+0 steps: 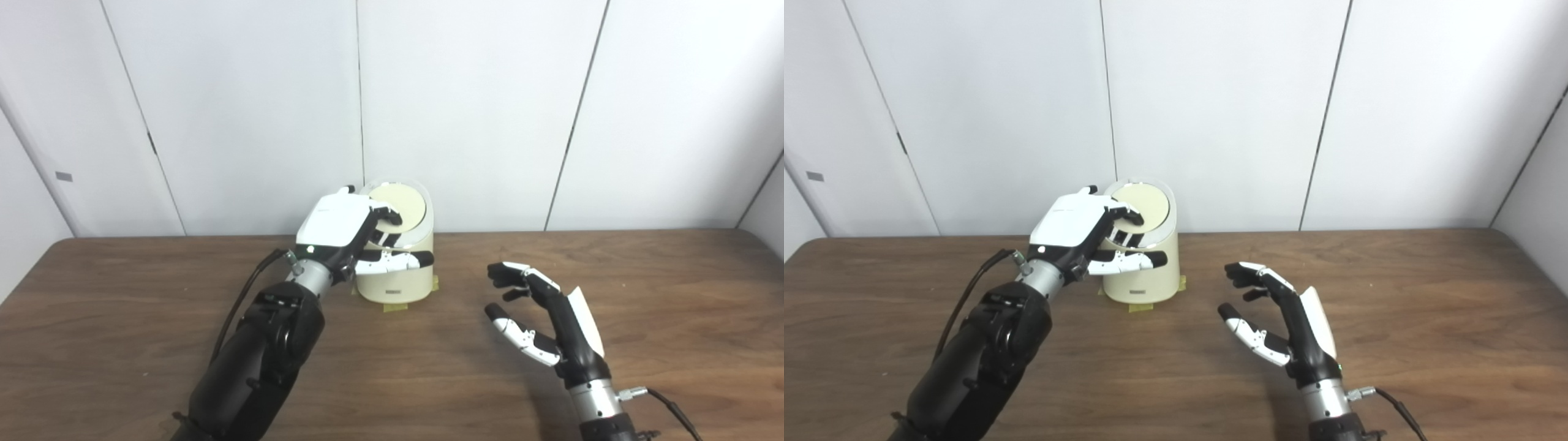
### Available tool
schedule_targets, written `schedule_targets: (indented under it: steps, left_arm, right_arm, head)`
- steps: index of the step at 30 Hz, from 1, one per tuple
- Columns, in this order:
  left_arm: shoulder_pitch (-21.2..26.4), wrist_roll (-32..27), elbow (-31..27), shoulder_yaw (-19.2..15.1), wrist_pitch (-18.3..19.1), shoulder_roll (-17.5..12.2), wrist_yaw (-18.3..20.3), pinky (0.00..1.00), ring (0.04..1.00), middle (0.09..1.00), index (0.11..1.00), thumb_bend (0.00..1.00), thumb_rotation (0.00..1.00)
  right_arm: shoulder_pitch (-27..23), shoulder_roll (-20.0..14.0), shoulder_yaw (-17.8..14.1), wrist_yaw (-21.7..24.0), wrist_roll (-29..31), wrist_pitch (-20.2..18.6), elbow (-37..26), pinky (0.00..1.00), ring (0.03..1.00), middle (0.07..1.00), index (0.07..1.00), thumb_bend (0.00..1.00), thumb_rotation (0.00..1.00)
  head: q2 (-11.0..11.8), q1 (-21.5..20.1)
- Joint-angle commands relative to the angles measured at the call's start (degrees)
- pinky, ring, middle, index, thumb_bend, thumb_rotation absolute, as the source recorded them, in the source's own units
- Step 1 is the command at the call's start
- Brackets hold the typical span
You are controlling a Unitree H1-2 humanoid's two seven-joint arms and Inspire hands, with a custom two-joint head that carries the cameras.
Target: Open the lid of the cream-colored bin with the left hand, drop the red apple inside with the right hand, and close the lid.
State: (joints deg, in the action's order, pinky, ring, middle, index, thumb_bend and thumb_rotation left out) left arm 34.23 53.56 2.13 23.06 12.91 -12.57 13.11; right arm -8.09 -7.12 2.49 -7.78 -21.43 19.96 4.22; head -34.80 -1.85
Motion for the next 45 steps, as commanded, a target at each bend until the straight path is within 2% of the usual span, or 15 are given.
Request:
schedule_targets:
  steps: [1,9,15,23,30,40,43,45]
  left_arm:
    - [0.57,-0.38,0.7,-0.26,0.03,-0.44,0.24,1.0,0.875,0.772,0.741,0.85,0.99]
    - [0.87,-0.65,1.1,-0.44,-0.33,-0.79,0.16,1.0,0.879,0.779,0.714,0.83,0.97]
    - [0.8,2.64,0.63,2.0,-2.54,-2.01,-1.02,1.0,0.869,0.767,0.739,0.87,1.0]
    - [-0.05,5.6,0.11,3.55,-3.37,-1.94,-2.01,1.0,0.879,0.756,0.736,0.87,0.95]
    - [-0.68,5.69,0.64,3.84,-3.78,-1.86,-2.58,1.0,0.868,0.751,0.727,0.89,0.98]
    - [-1.35,4.68,1.34,3.62,-4.3,-1.73,-3.07,1.0,0.866,0.746,0.73,0.87,0.97]
    - [-1.31,3.49,0.35,2.34,-3.97,-1.21,-3.32,1.0,0.865,0.758,0.749,0.86,0.97]
    - [-1.23,1.51,-0.62,1.03,-3.98,-0.64,-3.39,1.0,0.905,0.831,0.841,0.8,0.99]
  right_arm:
    - [-1.47,0.05,-0.22,-0.31,0.26,0.19,-1.98,0.57,0.685,0.708,0.709,0.23,0.5]
    - [-1.47,0.27,-0.16,-0.2,-0.14,-0.51,-2.33,0.58,0.688,0.712,0.716,0.23,0.54]
    - [-1.68,0.63,-0.19,-0.28,0.92,-0.05,-1.88,0.58,0.685,0.709,0.709,0.23,0.49]
    - [-1.74,0.58,-0.04,-0.48,0.7,0.18,-1.65,0.58,0.688,0.711,0.708,0.23,0.51]
    - [-1.57,0.53,0.03,-0.14,0.58,-0.54,-2.2,0.58,0.69,0.713,0.713,0.24,0.52]
    - [-1.45,0.63,0.04,0.0,0.38,-1.3,-2.87,0.59,0.692,0.714,0.714,0.23,0.51]
    - [-1.55,0.55,0.01,-0.22,0.11,-0.96,-2.47,0.59,0.691,0.712,0.715,0.24,0.52]
    - [-1.64,0.47,0.04,-0.24,-0.02,-0.72,-2.22,0.59,0.69,0.712,0.716,0.24,0.53]
  head:
    - [-0.02,-0.1]
    - [-0.16,-0.17]
    - [-0.16,-0.22]
    - [0.01,-0.18]
    - [0.11,-0.32]
    - [-0.03,-0.23]
    - [0.09,-0.12]
    - [0.18,-0.08]
